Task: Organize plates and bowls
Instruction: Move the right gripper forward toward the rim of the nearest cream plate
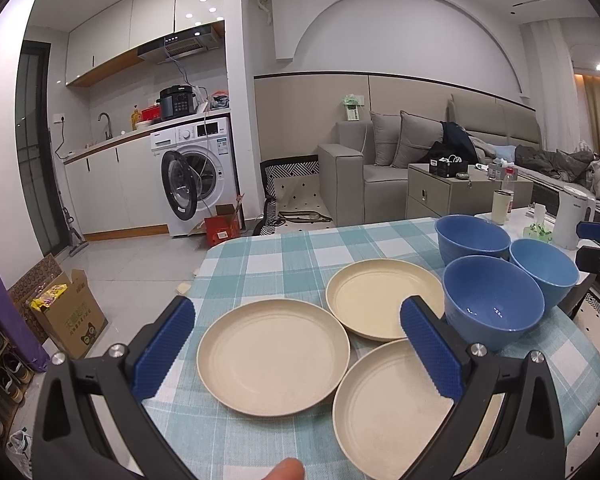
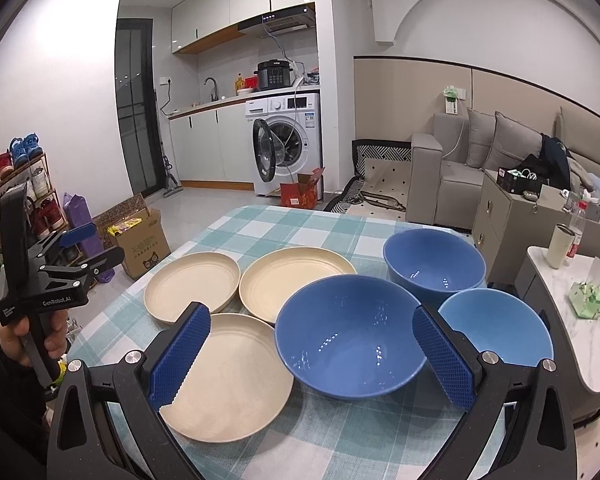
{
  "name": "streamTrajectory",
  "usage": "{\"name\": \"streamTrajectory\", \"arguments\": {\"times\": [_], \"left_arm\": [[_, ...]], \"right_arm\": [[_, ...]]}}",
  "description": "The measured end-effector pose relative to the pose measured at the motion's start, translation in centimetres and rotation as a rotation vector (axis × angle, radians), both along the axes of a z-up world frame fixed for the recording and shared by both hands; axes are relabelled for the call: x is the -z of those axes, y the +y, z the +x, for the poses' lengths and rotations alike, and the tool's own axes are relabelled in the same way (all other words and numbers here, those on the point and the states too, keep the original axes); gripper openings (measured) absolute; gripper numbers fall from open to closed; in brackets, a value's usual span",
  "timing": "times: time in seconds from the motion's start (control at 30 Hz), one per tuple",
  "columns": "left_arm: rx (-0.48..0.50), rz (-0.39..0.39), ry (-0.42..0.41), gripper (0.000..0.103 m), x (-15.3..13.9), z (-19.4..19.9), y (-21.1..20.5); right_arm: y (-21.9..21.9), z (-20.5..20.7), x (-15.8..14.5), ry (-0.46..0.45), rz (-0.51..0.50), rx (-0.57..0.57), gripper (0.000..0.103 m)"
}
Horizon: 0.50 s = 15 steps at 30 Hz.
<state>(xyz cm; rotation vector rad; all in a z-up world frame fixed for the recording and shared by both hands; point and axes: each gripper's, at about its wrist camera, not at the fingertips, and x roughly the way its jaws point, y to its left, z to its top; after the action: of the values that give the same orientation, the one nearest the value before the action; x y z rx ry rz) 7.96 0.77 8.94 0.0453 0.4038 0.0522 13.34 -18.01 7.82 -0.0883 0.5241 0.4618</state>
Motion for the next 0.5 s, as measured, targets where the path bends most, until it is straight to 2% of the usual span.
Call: {"name": "streamTrajectory", "arguments": {"times": [0.33,0.5], "left_arm": [[-0.001,0.010,-0.014,0.103,-0.8,2.9,0.0],[0.008,-0.004,0.023,0.103,-1.0,5.0,-0.1]], "right_arm": [[1.4,3.6,-0.7,0.031,-0.022,-0.013,0.103],[2.1,5.7,-1.3,0.046,-0.046,-0.021,0.103]]}}
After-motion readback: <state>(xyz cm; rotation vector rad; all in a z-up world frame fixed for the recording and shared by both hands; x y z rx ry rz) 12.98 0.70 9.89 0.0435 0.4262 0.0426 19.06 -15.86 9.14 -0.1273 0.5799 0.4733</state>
